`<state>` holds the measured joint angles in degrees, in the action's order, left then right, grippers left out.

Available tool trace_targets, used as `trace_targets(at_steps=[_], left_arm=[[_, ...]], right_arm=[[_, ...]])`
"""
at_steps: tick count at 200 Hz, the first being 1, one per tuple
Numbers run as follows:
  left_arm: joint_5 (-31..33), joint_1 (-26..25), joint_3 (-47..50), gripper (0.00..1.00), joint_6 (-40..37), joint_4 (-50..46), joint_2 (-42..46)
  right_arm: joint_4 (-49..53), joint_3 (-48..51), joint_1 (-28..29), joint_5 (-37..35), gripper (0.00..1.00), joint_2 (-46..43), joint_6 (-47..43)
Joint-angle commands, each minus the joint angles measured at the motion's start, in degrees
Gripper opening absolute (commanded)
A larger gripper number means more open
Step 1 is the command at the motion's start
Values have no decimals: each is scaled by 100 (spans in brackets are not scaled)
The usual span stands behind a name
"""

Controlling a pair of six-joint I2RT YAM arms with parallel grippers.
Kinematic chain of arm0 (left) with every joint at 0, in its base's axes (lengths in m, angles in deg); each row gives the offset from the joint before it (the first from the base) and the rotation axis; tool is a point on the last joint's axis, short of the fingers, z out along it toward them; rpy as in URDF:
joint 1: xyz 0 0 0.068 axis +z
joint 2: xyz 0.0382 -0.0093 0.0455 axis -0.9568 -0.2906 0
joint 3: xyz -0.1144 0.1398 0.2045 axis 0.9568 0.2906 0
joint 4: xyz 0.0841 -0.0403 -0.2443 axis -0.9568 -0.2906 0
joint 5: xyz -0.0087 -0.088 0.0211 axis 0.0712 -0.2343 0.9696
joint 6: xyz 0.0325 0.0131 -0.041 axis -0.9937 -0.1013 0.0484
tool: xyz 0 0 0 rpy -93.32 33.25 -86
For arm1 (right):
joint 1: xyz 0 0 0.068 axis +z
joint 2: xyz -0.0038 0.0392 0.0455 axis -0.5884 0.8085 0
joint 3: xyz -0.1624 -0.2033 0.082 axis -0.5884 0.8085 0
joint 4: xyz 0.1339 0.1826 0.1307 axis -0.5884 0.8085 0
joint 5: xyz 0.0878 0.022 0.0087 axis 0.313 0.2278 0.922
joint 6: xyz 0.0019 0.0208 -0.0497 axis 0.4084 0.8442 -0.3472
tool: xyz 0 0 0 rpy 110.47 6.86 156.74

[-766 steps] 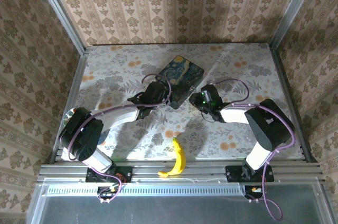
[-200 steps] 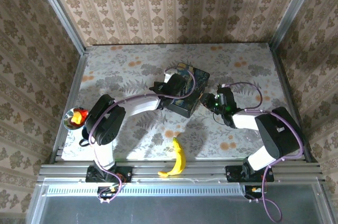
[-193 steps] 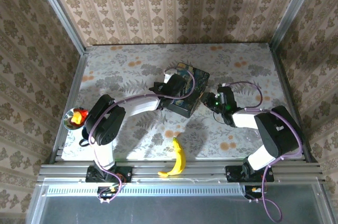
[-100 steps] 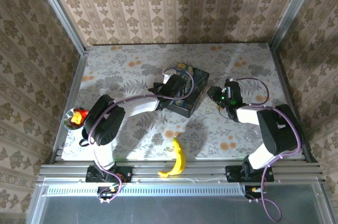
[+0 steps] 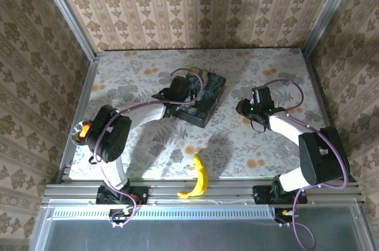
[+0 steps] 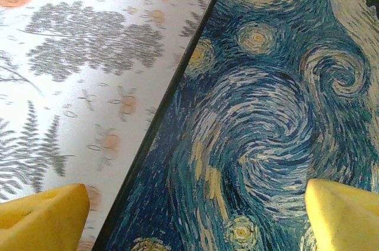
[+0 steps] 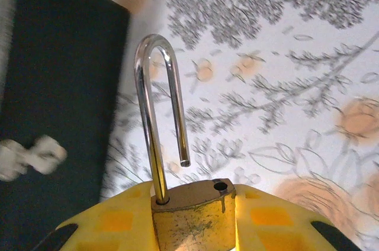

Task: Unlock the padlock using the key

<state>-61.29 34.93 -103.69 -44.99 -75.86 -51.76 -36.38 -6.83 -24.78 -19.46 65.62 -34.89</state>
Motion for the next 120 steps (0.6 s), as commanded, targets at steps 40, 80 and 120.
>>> trace_targets(at_steps=[40,80,120], left_arm=[[-167,170,-128,100,291,-1059,1109],[-155,193,589,100,1180,-1227,1920],[-210,188,1361,100,1866,-1271,2632]], right_arm=[[1903,-775,-18,-412,9,714,-1378],[1978,-1209,-23,-450,21,1379,-1566],[2115,-1430,-19,-547,47,1428,-1668]])
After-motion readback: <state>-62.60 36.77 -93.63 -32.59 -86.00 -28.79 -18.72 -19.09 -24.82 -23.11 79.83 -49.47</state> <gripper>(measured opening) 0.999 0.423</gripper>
